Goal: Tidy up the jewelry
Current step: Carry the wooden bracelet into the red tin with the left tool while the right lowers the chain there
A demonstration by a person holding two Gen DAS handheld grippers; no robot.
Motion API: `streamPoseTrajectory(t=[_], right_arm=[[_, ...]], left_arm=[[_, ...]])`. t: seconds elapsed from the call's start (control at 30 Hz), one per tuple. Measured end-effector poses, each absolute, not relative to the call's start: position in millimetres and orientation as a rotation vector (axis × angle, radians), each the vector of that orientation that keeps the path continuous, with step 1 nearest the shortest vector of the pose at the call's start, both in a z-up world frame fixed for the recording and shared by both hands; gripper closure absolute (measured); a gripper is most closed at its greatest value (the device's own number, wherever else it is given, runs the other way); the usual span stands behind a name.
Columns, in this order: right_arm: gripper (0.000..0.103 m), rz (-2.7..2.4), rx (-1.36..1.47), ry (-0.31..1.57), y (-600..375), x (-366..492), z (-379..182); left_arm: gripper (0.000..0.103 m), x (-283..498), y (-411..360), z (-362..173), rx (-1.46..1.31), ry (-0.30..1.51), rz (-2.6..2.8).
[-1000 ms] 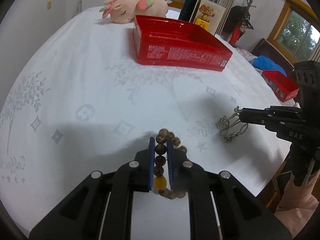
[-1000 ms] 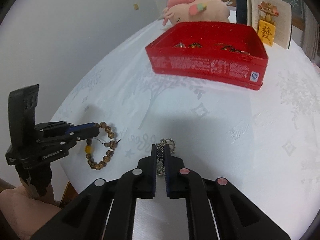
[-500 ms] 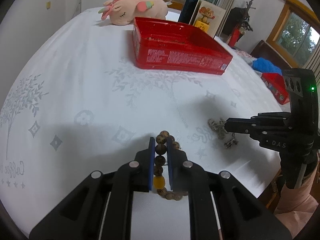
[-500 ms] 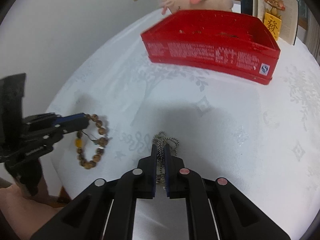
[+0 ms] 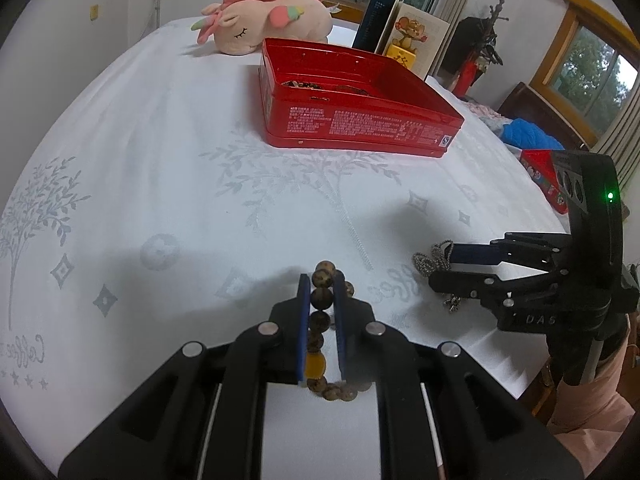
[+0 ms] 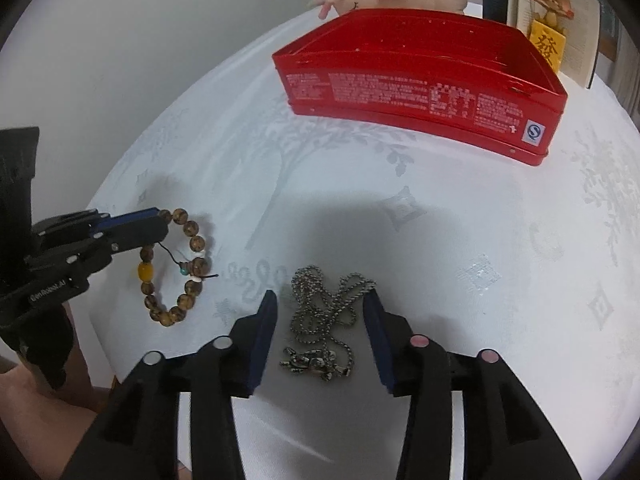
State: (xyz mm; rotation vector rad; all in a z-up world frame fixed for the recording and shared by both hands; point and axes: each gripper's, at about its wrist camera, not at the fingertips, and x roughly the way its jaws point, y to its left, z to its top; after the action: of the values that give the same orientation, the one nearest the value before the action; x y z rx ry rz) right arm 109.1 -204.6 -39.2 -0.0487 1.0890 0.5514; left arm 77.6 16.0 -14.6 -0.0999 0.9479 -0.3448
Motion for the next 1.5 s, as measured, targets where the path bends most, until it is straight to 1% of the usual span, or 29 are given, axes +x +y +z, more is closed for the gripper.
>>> streamPoseTrajectory(t=[0.2,0.23,0.27,0.33,0.37,0.4,0.6,0.83,1.17,1.5], right_arm=[[0.058,0.519,-0.193,1.042,-191,99,-43],[0.060,0.515,-0.206,1.035,-190,97,-44],[0.063,0.511,-0.216,1.030,-191,97,-44],[0.081,0.514,-0.215,1.032,-192,97,-44],[0.087,0.522,-0.211,1.035,-192,97,-44],[0.090,0.526,-0.210,1.036,-193,96,-43],[0.091,0.569,-0.109,1.053,-205,106,-38],[0.091,0.598,-0.007,0.989,-226,110,-2],[0.091,0.601,0.024,0.870,-245,108,51],[0.091,0.579,0.025,0.820,-258,129,84]], left_arm=[[0.093,77,17,-15,-0.102,0.947,-0.347],[0.093,77,17,-15,-0.103,0.947,-0.350],[0.093,77,17,-15,-0.103,0.946,-0.353],[0.093,77,16,-14,-0.102,0.943,-0.358],[0.093,77,15,-13,-0.102,0.943,-0.363],[0.093,77,14,-13,-0.102,0.943,-0.367],[0.093,79,11,-12,-0.109,0.942,-0.372],[0.093,81,6,4,-0.110,0.902,-0.386],[0.093,88,-7,36,-0.091,0.830,-0.415],[0.093,113,-16,70,-0.096,0.772,-0.438]])
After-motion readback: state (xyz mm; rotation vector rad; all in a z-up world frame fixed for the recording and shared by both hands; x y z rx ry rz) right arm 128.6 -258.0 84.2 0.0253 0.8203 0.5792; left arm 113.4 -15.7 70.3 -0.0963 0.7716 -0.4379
